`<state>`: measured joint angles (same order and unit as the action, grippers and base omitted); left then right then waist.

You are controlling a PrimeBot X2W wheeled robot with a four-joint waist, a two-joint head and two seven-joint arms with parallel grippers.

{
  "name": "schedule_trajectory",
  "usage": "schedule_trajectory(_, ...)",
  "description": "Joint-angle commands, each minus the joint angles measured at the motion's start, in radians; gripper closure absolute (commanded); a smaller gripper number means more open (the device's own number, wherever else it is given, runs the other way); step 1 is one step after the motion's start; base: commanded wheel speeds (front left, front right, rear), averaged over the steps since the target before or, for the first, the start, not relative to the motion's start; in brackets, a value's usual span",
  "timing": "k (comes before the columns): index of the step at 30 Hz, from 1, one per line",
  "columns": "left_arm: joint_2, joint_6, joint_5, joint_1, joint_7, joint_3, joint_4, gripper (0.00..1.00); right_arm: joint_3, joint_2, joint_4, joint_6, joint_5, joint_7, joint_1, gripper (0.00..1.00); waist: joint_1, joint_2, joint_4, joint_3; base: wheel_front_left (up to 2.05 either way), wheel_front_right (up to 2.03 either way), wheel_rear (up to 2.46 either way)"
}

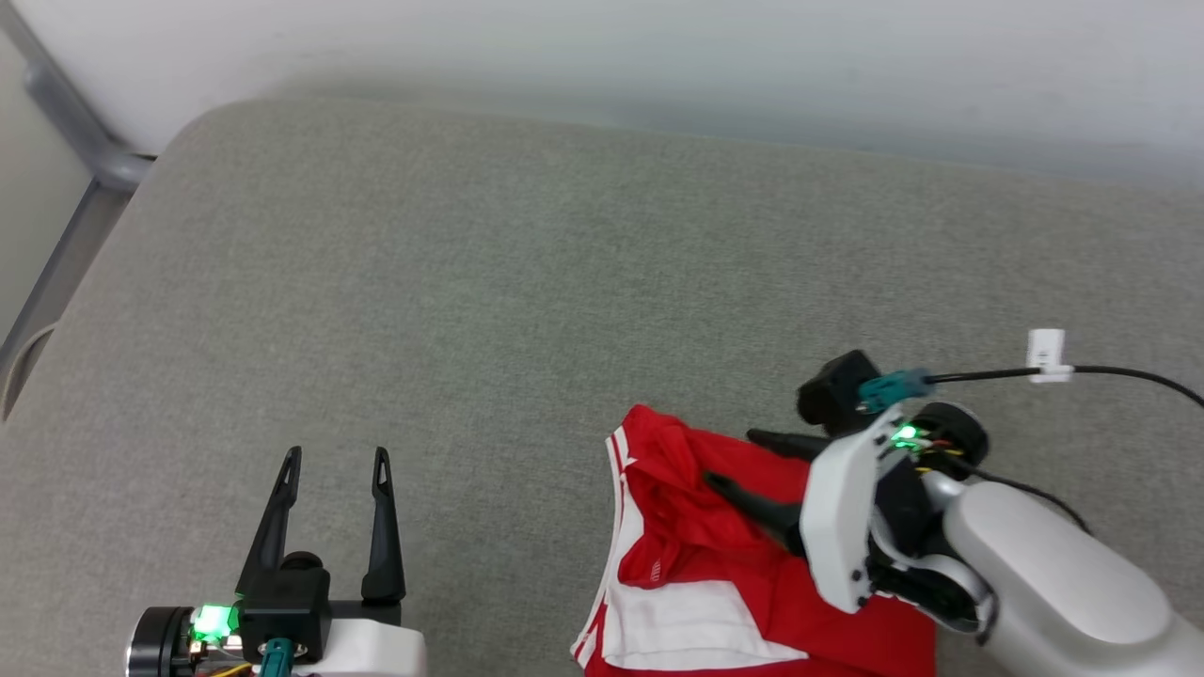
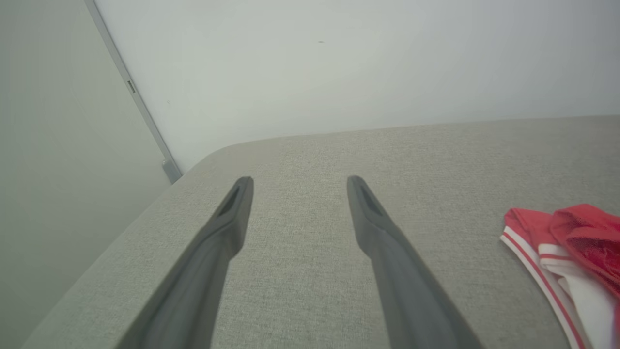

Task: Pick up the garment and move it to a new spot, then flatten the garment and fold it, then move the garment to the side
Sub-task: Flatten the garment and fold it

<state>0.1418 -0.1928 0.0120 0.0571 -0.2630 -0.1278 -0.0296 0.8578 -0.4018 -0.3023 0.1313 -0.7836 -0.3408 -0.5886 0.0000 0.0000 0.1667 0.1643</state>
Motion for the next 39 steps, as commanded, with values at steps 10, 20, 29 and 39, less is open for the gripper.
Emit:
schedule_trajectory(10, 0.016, 0.016, 0.001, 0.034, -0.002, 0.016, 0.003, 0.0, -0.279, -0.104, 0.143, -0.001, 0.176, 0.271, 0.167, 0.0, 0.0, 0.0, -0.094, -0.079, 0.0, 0.0, 0.0)
schedule_trajectory(20, 0.02, 0.025, 0.006, 0.059, -0.002, 0.023, 0.012, 0.0, -0.679, 0.056, 0.194, -0.001, 0.564, 0.548, 0.426, 0.0, 0.0, 0.0, -0.147, -0.128, 0.0, 0.0, 0.0)
schedule_trajectory(29, 0.015, 0.032, 0.008, 0.081, -0.002, 0.024, 0.016, 0.0, -0.856, 0.255, 0.314, -0.001, 0.7, 0.603, 0.628, 0.0, 0.0, 0.0, -0.17, -0.158, 0.0, 0.0, 0.0)
schedule_trajectory(39, 0.013, 0.039, 0.009, 0.089, -0.002, 0.03, 0.012, 0.0, -0.912, 0.336, 0.352, -0.001, 0.684, 0.606, 0.74, 0.0, 0.0, 0.0, -0.178, -0.165, 0.0, 0.0, 0.0)
